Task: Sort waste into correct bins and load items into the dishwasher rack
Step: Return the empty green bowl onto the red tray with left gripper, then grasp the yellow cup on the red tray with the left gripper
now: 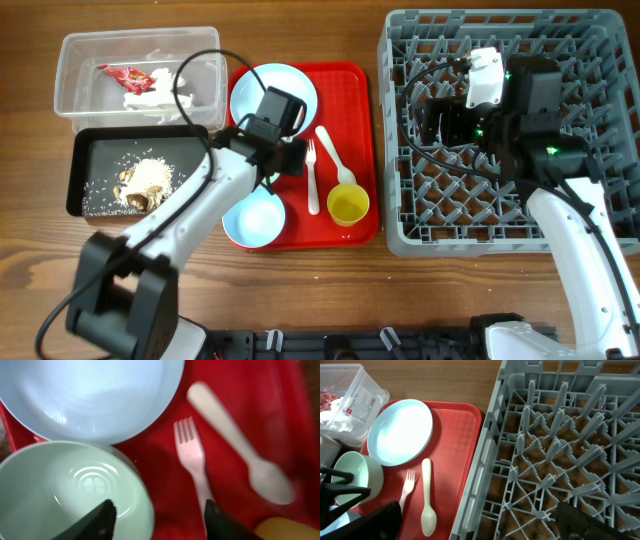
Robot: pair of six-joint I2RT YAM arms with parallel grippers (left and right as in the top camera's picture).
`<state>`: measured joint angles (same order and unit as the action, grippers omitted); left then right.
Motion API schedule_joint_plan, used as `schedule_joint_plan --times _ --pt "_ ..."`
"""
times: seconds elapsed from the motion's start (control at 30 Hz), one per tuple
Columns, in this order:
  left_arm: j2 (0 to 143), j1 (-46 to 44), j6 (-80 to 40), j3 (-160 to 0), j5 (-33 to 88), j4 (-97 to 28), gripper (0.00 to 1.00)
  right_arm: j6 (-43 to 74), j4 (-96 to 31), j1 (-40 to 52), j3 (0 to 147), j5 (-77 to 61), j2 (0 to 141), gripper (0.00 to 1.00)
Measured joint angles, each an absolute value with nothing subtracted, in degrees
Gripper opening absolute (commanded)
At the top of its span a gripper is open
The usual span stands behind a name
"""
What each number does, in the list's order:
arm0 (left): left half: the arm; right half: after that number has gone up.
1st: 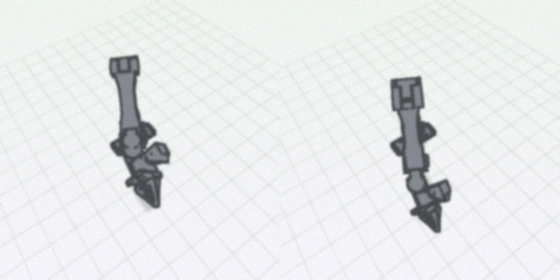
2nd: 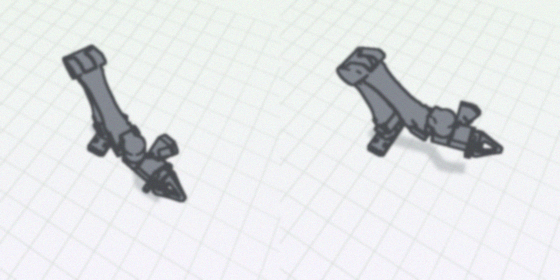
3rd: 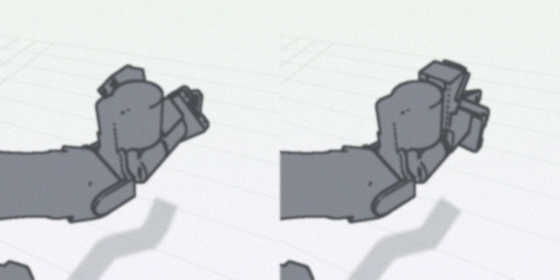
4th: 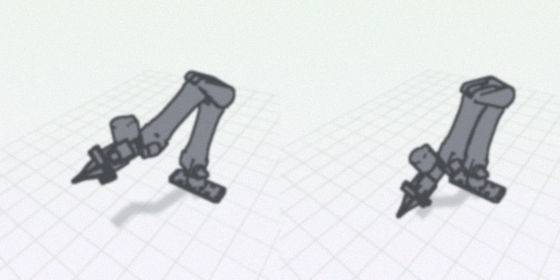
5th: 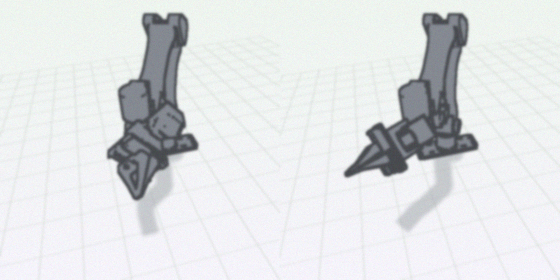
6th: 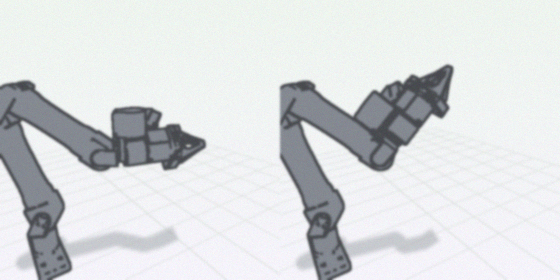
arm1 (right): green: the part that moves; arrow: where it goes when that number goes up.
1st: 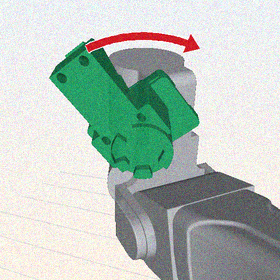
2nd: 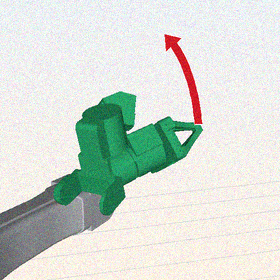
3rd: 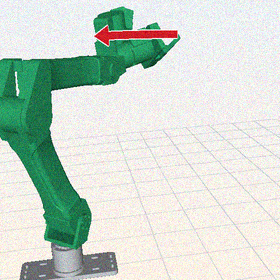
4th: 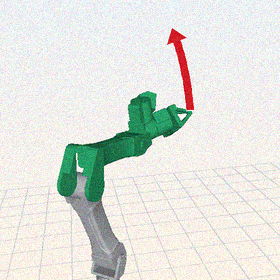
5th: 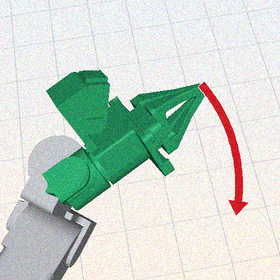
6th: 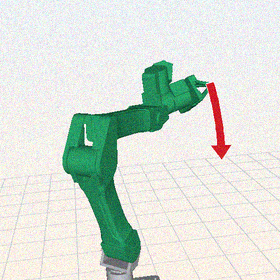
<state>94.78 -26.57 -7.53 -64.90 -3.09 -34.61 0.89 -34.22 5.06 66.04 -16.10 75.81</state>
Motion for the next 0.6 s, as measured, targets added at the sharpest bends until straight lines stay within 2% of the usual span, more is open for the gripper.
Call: schedule_joint_plan --times 0.13,0.2,0.33,0.47,0.5,0.57,0.6 --pt "90.5 -26.6 -7.6 -66.1 2.2 -36.7 0.66 1.1 -34.2 5.1 66.0 -16.1 75.8 1.00" --pt "90.5 -26.6 -7.6 -66.1 7.6 -38.8 0.63 3.1 -34.2 5.1 66.0 -16.1 75.8 1.00" --pt "90.5 -26.8 -7.8 -66.1 16.7 -41.8 0.65 6.0 -34.2 5.1 66.0 -16.1 75.8 1.00" --pt "91.1 -30.2 -10.0 -66.1 21.2 -43.6 0.65 6.5 -34.2 5.1 66.0 -16.1 75.8 1.00" --pt "91.7 -31.2 -10.7 -66.1 21.8 -43.9 0.60 6.5 -34.2 5.1 66.0 -16.1 75.8 1.00" --pt "94.1 -32.2 -11.9 -66.1 22.4 -44.7 0.39 6.7 -34.2 5.1 66.0 -16.1 75.8 1.00" --pt "95.4 -32.3 -12.7 -66.1 22.4 -44.8 0.35 6.7 -34.2 5.1 66.0 -16.1 75.8 1.00"
